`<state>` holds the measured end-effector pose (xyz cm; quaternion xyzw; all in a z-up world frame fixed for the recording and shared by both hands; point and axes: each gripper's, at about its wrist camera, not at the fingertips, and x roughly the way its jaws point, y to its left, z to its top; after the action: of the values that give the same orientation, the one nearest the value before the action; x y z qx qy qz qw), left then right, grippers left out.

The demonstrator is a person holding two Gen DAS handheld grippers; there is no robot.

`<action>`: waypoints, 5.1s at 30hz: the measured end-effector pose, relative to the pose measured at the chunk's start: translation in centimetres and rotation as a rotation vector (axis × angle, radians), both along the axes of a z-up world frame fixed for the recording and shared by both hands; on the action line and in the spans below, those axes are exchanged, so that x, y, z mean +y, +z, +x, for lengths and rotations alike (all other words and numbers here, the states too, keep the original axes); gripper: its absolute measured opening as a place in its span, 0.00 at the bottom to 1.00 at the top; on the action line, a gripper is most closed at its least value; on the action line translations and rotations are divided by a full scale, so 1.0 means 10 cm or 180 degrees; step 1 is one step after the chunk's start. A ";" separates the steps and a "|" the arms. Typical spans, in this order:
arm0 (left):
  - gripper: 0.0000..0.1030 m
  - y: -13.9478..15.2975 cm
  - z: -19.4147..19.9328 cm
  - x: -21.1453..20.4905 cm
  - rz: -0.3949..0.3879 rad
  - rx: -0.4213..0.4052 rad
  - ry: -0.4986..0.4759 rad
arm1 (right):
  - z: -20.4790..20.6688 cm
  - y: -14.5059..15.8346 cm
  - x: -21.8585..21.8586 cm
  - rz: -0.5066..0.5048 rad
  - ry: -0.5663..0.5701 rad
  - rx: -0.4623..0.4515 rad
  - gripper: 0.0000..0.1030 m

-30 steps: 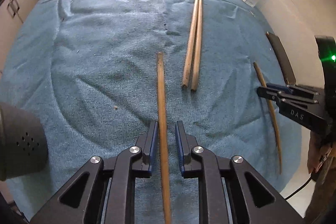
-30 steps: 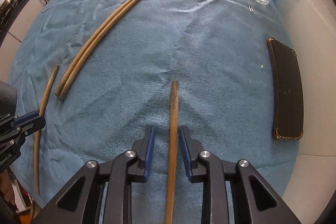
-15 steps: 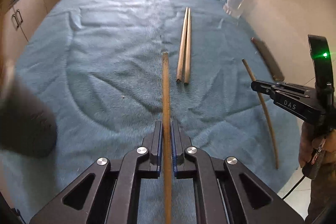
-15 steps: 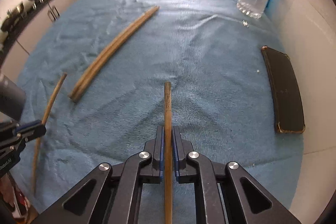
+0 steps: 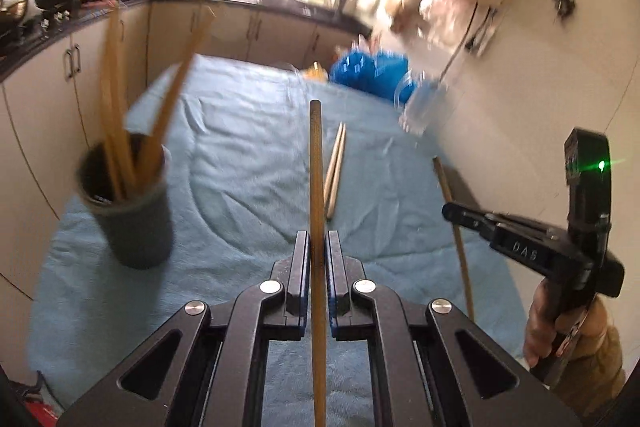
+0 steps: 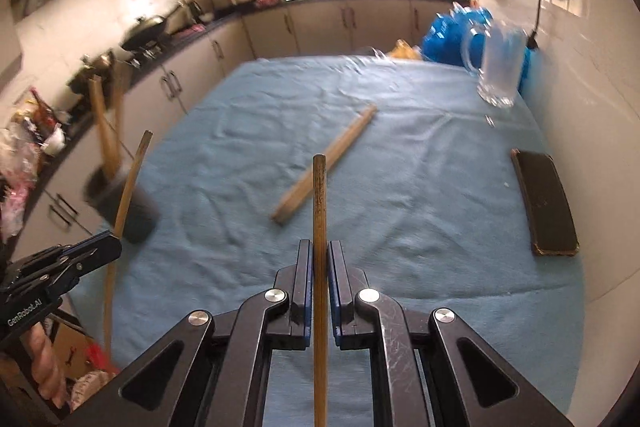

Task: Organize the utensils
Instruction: 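Lift both chopsticks, carry them over the black cup and release inside, then bring both open tools back to the last chopsticks on the towel, then grasp a chopstick with the right tool while the left tool grasps another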

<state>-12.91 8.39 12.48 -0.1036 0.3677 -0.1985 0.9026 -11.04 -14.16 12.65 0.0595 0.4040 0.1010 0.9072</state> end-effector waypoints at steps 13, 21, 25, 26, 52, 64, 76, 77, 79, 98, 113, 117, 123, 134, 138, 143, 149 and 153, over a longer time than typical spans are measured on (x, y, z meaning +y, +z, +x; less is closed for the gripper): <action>0.07 0.68 -0.18 0.99 -0.0185 -0.0672 0.0837 | 0.16 0.59 0.71 0.0582 0.0277 -0.0652 0.08; 0.07 0.78 0.11 1.39 -0.0378 -0.0770 0.1107 | 0.49 0.85 1.17 0.1157 0.0289 -0.0948 0.08; 0.07 0.79 0.32 1.45 -0.0424 -0.0884 0.1201 | 0.65 0.93 1.49 0.1277 0.0345 -0.1117 0.08; 0.07 0.79 0.38 1.48 -0.0460 -0.0905 0.1214 | 0.69 0.94 1.59 0.1247 0.0354 -0.1194 0.08; 0.07 0.23 1.21 1.38 -0.0359 -0.1194 0.1388 | 1.05 0.59 2.22 0.0675 0.0197 -0.1974 0.08; 0.07 0.12 1.06 1.37 -0.0339 -0.1217 0.1487 | 0.97 0.50 2.16 0.0685 0.0130 -0.1941 0.09; 0.08 0.12 0.94 1.33 -0.0217 -0.1170 0.1485 | 0.85 0.57 2.06 0.0692 0.0087 -0.1967 0.30; 0.08 0.10 0.95 1.32 -0.0210 -0.1132 0.1448 | 0.84 0.57 2.05 0.0692 0.0086 -0.1952 0.30; 0.08 0.08 0.96 1.29 -0.0208 -0.1068 0.1411 | 0.83 0.57 2.02 0.0709 0.0077 -0.1925 0.30; 0.58 0.30 0.02 0.87 0.0153 -0.1195 0.1328 | 0.19 0.47 0.72 0.0282 -0.0629 -0.1798 0.67; 0.58 -0.10 0.04 -0.02 0.0383 -0.0677 0.0588 | 1.38 -0.95 -0.26 0.0767 -0.0533 0.0341 0.33; 0.58 -0.24 0.11 -0.16 0.0499 -0.0571 0.0533 | 1.45 -1.01 -0.03 0.0551 -0.0295 0.0431 0.32; 0.58 -0.38 0.20 -0.19 0.0515 -0.0426 0.0507 | 1.37 -1.09 0.13 0.0014 -0.0293 0.0462 0.28; 0.58 -0.52 0.43 -0.42 0.0612 -0.0147 0.0324 | 1.69 -1.06 0.10 -0.0518 -0.0595 0.0699 0.13; 0.58 -0.59 0.66 -0.68 0.0700 0.0026 0.0199 | 1.60 -1.06 -0.22 -0.0399 -0.0711 0.0775 0.08; 0.58 -0.74 1.01 -1.06 0.0784 0.0253 0.0077 | 1.30 -1.07 -0.57 -0.0360 -0.0731 0.0803 0.08; 0.58 -0.98 1.49 -1.58 0.1158 0.0399 -0.0148 | 1.08 -1.06 -0.77 -0.0121 -0.0699 0.0863 0.08; 0.35 -1.14 1.68 -1.70 0.1294 0.0565 -0.0137 | 1.00 -1.06 -0.79 -0.0051 -0.0668 0.0855 0.08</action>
<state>3.91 -8.61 1.09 0.0713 0.4802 -0.1297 0.8646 -1.04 -22.09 2.08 0.1070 0.5139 -0.0064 0.8511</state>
